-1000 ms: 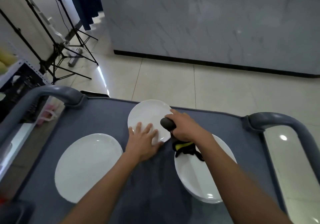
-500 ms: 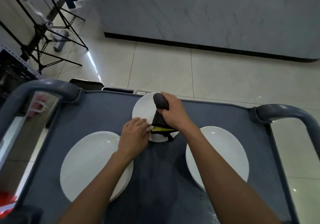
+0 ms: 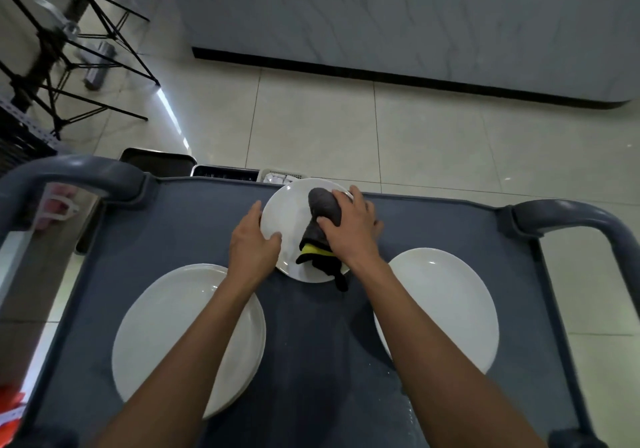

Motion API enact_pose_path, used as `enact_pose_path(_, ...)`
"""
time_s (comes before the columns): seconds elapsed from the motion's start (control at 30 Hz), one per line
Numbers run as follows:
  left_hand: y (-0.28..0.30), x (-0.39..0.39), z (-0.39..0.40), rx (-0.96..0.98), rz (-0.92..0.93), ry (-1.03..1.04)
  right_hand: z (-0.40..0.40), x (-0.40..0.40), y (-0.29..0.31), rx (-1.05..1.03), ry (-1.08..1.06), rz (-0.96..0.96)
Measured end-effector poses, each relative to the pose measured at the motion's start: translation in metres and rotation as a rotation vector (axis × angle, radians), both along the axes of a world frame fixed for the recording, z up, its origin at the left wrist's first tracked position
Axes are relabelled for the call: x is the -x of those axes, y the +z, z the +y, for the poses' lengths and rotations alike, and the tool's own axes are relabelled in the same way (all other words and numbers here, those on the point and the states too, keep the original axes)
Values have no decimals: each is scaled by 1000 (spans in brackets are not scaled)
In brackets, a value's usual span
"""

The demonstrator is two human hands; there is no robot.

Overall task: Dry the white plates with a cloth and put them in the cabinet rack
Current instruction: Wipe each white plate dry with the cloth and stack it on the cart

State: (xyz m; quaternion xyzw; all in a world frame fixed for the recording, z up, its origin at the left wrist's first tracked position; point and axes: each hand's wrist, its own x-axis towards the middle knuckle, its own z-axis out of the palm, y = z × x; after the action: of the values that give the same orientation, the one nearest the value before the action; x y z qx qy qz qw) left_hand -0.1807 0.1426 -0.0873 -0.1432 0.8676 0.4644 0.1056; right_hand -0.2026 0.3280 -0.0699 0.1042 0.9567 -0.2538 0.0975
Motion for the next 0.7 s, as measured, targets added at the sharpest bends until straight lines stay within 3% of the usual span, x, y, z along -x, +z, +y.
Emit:
enact_pose_path(0.13,-4,13,0,-64,-84,94,3,-2,-1,111,-100,-95)
enact_pose_path(0.5,-2,21,1,-138,-172,101,10,-11,-5,235,-129,-38)
enact_pose_path(0.7,8,7,4,-438,-221,183,17,-19,4,334,-155,6)
